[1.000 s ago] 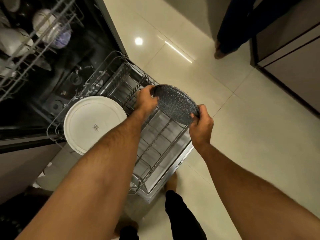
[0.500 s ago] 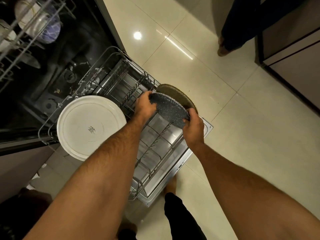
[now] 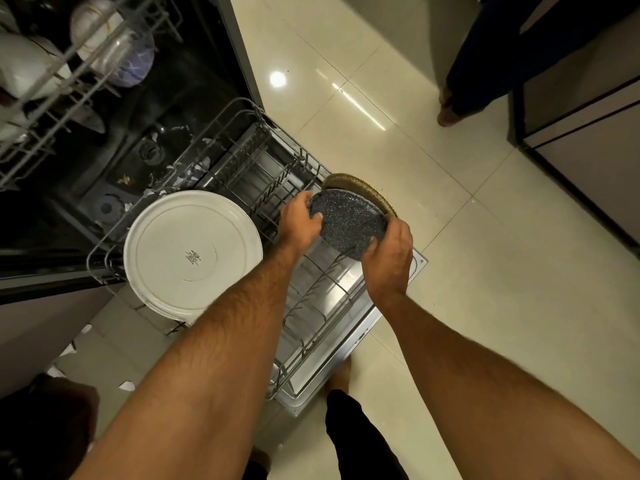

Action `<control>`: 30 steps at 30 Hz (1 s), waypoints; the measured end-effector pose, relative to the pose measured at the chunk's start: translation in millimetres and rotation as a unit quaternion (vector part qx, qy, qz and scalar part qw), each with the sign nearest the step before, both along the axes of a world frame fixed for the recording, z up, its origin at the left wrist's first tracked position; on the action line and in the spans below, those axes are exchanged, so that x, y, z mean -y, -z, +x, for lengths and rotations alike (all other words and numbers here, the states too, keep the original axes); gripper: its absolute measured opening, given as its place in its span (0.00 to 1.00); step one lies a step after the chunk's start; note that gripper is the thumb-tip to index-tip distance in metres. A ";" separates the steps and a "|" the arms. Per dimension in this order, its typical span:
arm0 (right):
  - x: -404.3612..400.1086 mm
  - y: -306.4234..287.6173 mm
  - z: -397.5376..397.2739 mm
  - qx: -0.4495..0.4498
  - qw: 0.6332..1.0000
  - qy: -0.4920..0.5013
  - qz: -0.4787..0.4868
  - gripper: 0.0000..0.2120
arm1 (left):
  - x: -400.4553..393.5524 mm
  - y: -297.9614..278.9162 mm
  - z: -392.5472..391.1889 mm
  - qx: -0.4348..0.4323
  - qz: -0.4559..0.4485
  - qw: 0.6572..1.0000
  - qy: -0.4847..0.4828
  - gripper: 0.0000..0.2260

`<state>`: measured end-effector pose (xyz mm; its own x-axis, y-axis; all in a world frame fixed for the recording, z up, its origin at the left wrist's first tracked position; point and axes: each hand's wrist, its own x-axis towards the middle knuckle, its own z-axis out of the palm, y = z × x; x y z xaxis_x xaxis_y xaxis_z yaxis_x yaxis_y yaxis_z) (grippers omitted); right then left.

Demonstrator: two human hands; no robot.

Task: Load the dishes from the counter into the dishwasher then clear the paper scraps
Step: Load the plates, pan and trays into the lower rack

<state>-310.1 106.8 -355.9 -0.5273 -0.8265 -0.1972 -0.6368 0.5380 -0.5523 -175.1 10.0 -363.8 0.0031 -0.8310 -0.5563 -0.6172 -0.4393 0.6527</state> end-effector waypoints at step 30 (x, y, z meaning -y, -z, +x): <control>-98.1 -361.0 412.0 -0.222 0.798 -0.538 -0.157 0.29 | -253.8 -393.2 441.4 0.444 -0.279 0.851 -0.021 0.27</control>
<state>101.9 204.9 5.1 0.5606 -0.8197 0.1176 -0.8070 -0.5727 -0.1443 266.3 263.8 29.4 0.2519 -0.9540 0.1628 -0.9677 -0.2469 0.0504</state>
